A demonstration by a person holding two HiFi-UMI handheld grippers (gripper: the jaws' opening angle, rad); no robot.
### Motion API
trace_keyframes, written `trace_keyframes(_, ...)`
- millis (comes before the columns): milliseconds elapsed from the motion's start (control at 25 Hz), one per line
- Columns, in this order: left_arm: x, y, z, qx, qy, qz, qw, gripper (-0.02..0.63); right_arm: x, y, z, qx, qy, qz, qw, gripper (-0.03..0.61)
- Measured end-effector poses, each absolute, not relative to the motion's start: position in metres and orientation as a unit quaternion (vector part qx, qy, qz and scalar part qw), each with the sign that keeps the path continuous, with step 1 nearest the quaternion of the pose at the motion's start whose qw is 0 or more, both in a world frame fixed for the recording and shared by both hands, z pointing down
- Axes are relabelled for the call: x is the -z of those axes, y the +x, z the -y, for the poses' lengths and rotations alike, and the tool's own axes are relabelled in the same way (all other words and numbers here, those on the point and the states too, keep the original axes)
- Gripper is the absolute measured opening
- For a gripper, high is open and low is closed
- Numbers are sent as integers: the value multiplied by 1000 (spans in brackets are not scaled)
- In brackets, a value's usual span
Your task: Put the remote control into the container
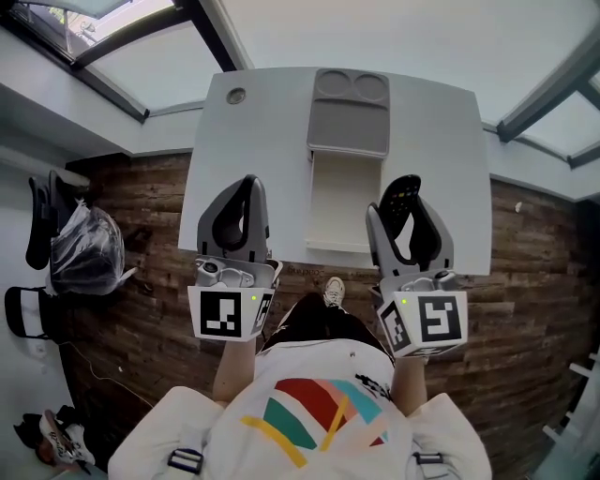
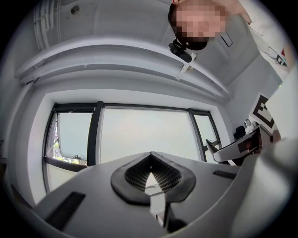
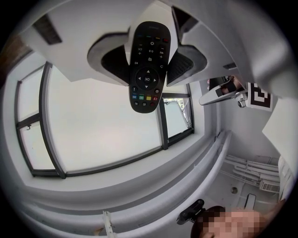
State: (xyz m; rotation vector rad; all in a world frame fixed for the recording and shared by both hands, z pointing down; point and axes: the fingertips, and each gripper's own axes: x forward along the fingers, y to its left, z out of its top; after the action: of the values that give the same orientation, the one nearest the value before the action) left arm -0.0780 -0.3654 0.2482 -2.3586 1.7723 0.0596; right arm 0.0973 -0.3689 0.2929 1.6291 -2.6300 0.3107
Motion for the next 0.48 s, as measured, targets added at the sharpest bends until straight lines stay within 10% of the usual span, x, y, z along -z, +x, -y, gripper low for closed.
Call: trace_keyframes(480, -269, -96, 435, -25, -805, -587, 77, 5, -317, 72, 424, -142, 531, 833, 60, 255)
